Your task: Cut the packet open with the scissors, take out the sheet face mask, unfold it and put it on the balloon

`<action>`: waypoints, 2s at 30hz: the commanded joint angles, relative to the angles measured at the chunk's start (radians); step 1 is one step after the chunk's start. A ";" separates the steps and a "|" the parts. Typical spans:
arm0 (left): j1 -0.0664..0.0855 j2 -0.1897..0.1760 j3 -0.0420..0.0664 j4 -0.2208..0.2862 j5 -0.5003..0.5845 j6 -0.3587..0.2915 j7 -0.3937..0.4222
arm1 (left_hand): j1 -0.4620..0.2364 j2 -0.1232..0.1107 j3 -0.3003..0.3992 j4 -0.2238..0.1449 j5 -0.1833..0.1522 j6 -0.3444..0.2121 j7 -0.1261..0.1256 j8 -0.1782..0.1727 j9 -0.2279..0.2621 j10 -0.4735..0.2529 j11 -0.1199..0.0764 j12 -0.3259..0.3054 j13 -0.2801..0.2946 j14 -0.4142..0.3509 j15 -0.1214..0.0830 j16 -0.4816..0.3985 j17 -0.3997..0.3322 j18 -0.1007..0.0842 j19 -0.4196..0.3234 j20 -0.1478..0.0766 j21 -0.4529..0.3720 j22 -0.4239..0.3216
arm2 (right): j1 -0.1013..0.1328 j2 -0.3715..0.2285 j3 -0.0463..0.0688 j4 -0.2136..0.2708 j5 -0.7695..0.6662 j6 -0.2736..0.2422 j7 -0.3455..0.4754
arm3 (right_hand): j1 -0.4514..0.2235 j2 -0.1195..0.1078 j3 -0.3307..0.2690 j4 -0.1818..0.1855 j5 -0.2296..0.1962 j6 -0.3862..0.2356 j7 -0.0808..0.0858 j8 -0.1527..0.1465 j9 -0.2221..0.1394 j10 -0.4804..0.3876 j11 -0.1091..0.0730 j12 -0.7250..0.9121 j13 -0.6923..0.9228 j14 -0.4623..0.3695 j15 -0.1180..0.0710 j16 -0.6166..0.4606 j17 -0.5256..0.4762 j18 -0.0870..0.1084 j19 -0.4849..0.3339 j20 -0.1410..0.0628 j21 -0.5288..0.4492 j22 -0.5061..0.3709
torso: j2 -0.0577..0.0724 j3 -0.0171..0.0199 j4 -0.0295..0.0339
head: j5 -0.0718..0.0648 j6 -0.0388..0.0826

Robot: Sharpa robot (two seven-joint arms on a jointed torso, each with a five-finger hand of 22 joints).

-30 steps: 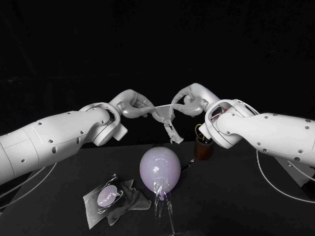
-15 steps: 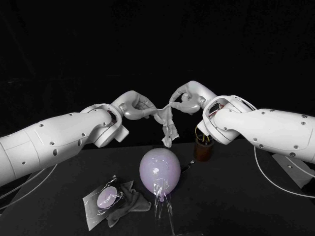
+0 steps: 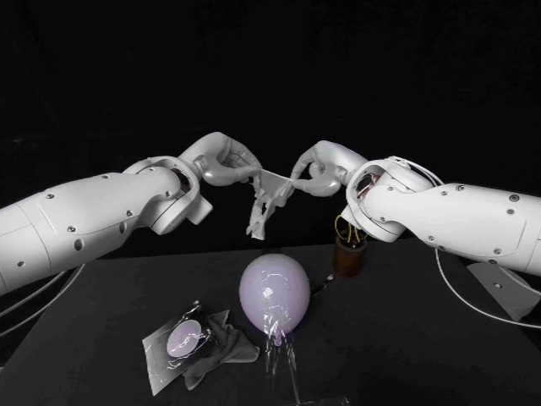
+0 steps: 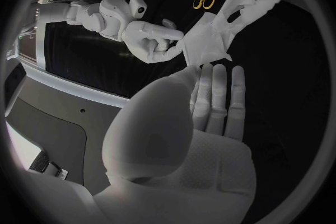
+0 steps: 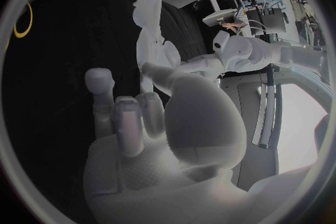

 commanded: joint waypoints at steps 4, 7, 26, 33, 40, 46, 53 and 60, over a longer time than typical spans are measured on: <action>0.029 -0.011 0.003 0.002 -0.094 0.085 -0.022 | -0.015 -0.005 0.028 -0.036 0.005 0.004 0.002 -0.010 0.065 0.001 0.002 0.014 0.009 0.012 -0.004 -0.010 -0.002 -0.021 -0.051 -0.010 0.072 0.062 | 0.001 -0.002 0.000 -0.014 -0.220 -0.003 -0.052 | 0.003 0.008 0.005 0.000 0.003 0.008 -0.004 0.037 0.026 0.045 -0.007 0.009 0.139 0.101 -0.008 0.007 0.247 0.009 0.013 -0.001 0.016 0.006 | -0.001 -0.0005 0.0014 | 0.001 0.001; 0.034 -0.013 0.003 0.000 -0.122 0.117 -0.047 | -0.026 -0.010 0.044 -0.044 0.005 0.007 0.000 -0.018 0.068 0.002 0.000 0.024 0.015 0.014 -0.006 -0.012 -0.002 -0.024 -0.072 -0.014 0.113 0.096 | 0.001 -0.005 0.000 -0.015 -0.240 -0.019 -0.057 | 0.003 0.008 0.004 0.000 0.003 0.008 -0.004 0.037 0.026 0.046 -0.007 0.011 0.140 0.101 -0.008 0.007 0.248 0.008 0.015 -0.001 0.018 0.007 | 0.000 -0.0004 0.0011 | 0.000 0.002; 0.039 0.003 0.000 -0.021 -0.194 0.109 -0.112 | -0.066 -0.032 0.098 -0.071 0.005 0.029 -0.006 -0.051 0.088 0.040 -0.017 0.060 0.036 0.101 -0.032 0.025 0.015 0.007 -0.075 -0.034 0.312 0.236 | 0.033 -0.014 0.003 0.016 -0.216 -0.036 -0.044 | 0.001 0.006 0.003 0.001 0.003 0.009 -0.004 0.038 0.026 0.047 -0.007 0.013 0.142 0.103 -0.008 0.008 0.253 0.008 0.015 -0.001 0.019 0.007 | 0.000 -0.0003 -0.0007 | -0.001 0.003; 0.037 0.004 -0.001 -0.025 -0.196 0.062 -0.107 | -0.061 -0.043 0.106 -0.086 0.006 0.039 -0.002 -0.054 0.096 0.062 -0.019 0.061 0.038 0.131 -0.040 0.040 0.022 0.018 -0.067 -0.039 0.343 0.255 | 0.044 -0.015 0.004 0.023 -0.225 -0.037 -0.045 | 0.001 0.006 0.003 0.001 0.003 0.010 -0.004 0.038 0.026 0.047 -0.007 0.013 0.142 0.103 -0.008 0.009 0.254 0.007 0.016 -0.001 0.020 0.008 | 0.000 -0.0001 -0.0007 | -0.003 0.006; 0.034 0.006 -0.002 -0.022 -0.174 0.029 -0.090 | -0.061 -0.047 0.108 -0.091 0.005 0.042 -0.001 -0.056 0.098 0.069 -0.019 0.060 0.039 0.138 -0.040 0.044 0.025 0.018 -0.068 -0.040 0.354 0.263 | 0.048 -0.014 0.004 0.024 -0.231 -0.038 -0.049 | 0.000 0.006 0.003 0.001 0.003 0.010 -0.004 0.038 0.027 0.047 -0.007 0.013 0.142 0.103 -0.008 0.009 0.254 0.007 0.017 -0.001 0.021 0.009 | 0.001 -0.0005 0.0000 | -0.017 0.011; 0.006 0.006 -0.011 0.003 -0.051 -0.005 -0.032 | -0.102 -0.079 0.089 -0.073 0.005 0.041 -0.001 -0.062 0.101 0.056 -0.018 0.047 0.036 0.139 -0.035 0.049 0.030 0.008 -0.094 -0.031 0.334 0.254 | 0.048 -0.009 0.004 0.024 -0.229 -0.057 -0.059 | 0.000 0.006 0.003 0.001 0.003 0.010 -0.004 0.038 0.027 0.047 -0.007 0.013 0.143 0.103 -0.008 0.009 0.254 0.007 0.016 -0.001 0.020 0.009 | 0.000 -0.0008 0.0002 | -0.012 0.015; -0.049 0.007 -0.016 0.018 0.064 -0.043 0.026 | -0.225 -0.159 0.035 0.043 0.007 -0.049 0.010 -0.136 0.076 0.005 0.008 -0.036 0.003 0.118 -0.009 0.072 0.052 -0.019 -0.197 0.032 0.093 0.102 | 0.049 0.000 0.004 0.036 -0.198 -0.095 -0.055 | -0.001 0.006 0.003 0.001 0.003 0.011 -0.005 0.039 0.027 0.048 -0.007 0.014 0.143 0.103 -0.008 0.009 0.253 0.008 0.016 -0.001 0.019 0.008 | 0.002 -0.0012 0.0014 | -0.014 0.019; -0.112 0.040 -0.017 0.006 0.071 -0.104 0.058 | -0.238 -0.207 -0.059 0.083 0.005 -0.079 0.036 -0.170 0.064 -0.033 0.032 -0.088 -0.014 0.083 0.011 0.062 0.052 0.002 -0.159 0.051 -0.049 -0.008 | 0.049 0.000 0.004 0.042 -0.187 -0.109 -0.060 | -0.001 0.006 0.003 0.001 0.003 0.011 -0.005 0.039 0.027 0.048 -0.007 0.014 0.143 0.103 -0.008 0.009 0.253 0.008 0.016 -0.001 0.019 0.008 | 0.001 -0.0034 -0.0006 | -0.016 0.019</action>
